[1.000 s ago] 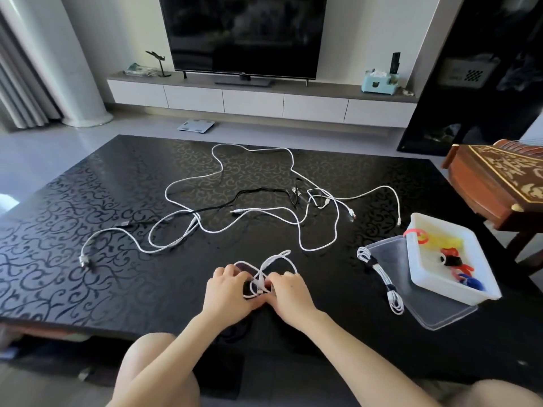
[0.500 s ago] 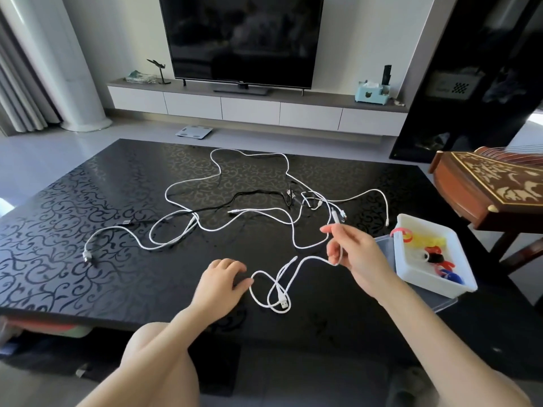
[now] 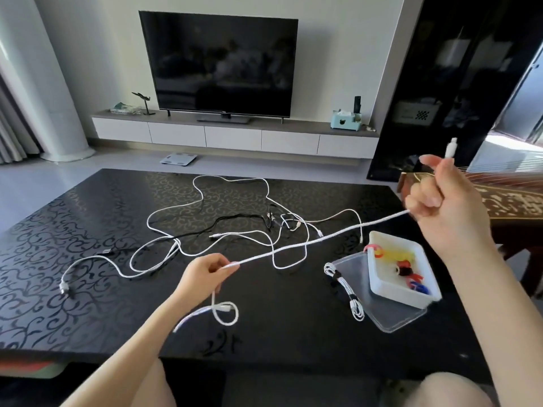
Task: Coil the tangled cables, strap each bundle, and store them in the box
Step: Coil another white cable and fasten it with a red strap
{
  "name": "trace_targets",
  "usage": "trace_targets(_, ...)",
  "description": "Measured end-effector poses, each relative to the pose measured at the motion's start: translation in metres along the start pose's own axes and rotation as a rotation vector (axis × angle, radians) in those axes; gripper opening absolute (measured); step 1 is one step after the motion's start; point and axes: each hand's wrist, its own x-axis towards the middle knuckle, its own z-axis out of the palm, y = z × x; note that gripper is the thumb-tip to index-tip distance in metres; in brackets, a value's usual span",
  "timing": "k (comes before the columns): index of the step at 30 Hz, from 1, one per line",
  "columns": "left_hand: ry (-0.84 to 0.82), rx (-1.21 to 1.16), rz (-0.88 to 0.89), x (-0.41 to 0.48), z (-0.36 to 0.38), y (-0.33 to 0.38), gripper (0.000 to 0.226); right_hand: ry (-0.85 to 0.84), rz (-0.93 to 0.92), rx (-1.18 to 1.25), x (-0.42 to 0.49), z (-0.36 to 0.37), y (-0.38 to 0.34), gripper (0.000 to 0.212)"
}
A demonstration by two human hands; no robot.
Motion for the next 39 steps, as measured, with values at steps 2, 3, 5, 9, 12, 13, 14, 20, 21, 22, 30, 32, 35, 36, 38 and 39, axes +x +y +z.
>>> trace_targets(2,-0.023,-0.163,-0.085,0.007,-0.024,0.0,0.029,0.131,-0.066,-0.186,0.0,-0.018,0.002,0.027)
trace_targets(3,-0.039,-0.212,-0.11,0.01,-0.035,0.001,0.029,0.186,-0.097,-0.306,-0.002,-0.025,0.006,0.026)
trace_targets(5,-0.093,-0.208,-0.126,0.014,-0.054,0.004,0.029,0.214,-0.16,-0.651,-0.005,-0.032,0.023,0.026)
trace_targets(9,-0.227,-0.195,-0.122,0.016,-0.08,0.014,0.021,0.005,-0.189,-1.334,-0.018,-0.039,0.068,0.029)
trace_targets(12,-0.035,0.008,-0.042,0.015,-0.076,0.024,0.019,-0.249,0.075,-1.652,-0.031,-0.026,0.09,0.029)
trace_targets(13,0.033,0.077,0.007,0.014,-0.068,0.033,0.019,-0.346,0.104,-1.805,-0.035,-0.018,0.097,0.037)
trace_targets(14,0.067,0.133,0.066,0.012,-0.059,0.044,0.02,-0.412,0.049,-1.932,-0.039,-0.007,0.102,0.042)
trace_targets(20,-0.008,0.235,0.302,-0.001,-0.003,0.109,0.022,-0.518,0.085,-0.995,-0.061,0.077,0.114,0.041)
trace_targets(21,-0.011,0.185,0.308,-0.002,0.0,0.116,0.021,-0.524,0.161,-0.876,-0.063,0.087,0.113,0.037)
trace_targets(22,-0.016,0.135,0.304,-0.002,0.0,0.122,0.021,-0.501,0.163,-0.821,-0.063,0.092,0.113,0.031)
trace_targets(30,-0.435,-0.335,0.19,-0.014,-0.03,0.109,0.034,-0.117,0.165,-0.409,-0.029,0.075,0.073,0.025)
trace_targets(32,-0.495,-0.406,0.159,-0.016,-0.034,0.101,0.035,-0.004,0.199,-0.292,-0.018,0.067,0.064,0.023)
trace_targets(35,-0.558,-0.443,0.077,-0.019,-0.038,0.084,0.034,0.163,0.225,-0.142,-0.005,0.05,0.055,0.023)
trace_targets(36,-0.58,-0.452,0.062,-0.021,-0.038,0.079,0.033,0.195,0.232,-0.156,-0.002,0.045,0.055,0.023)
trace_targets(38,-0.637,-0.466,0.052,-0.023,-0.039,0.074,0.031,0.227,0.26,-0.17,0.0,0.038,0.059,0.023)
trace_targets(39,-0.66,-0.463,0.039,-0.025,-0.04,0.073,0.028,0.244,0.281,-0.145,0.0,0.036,0.062,0.023)
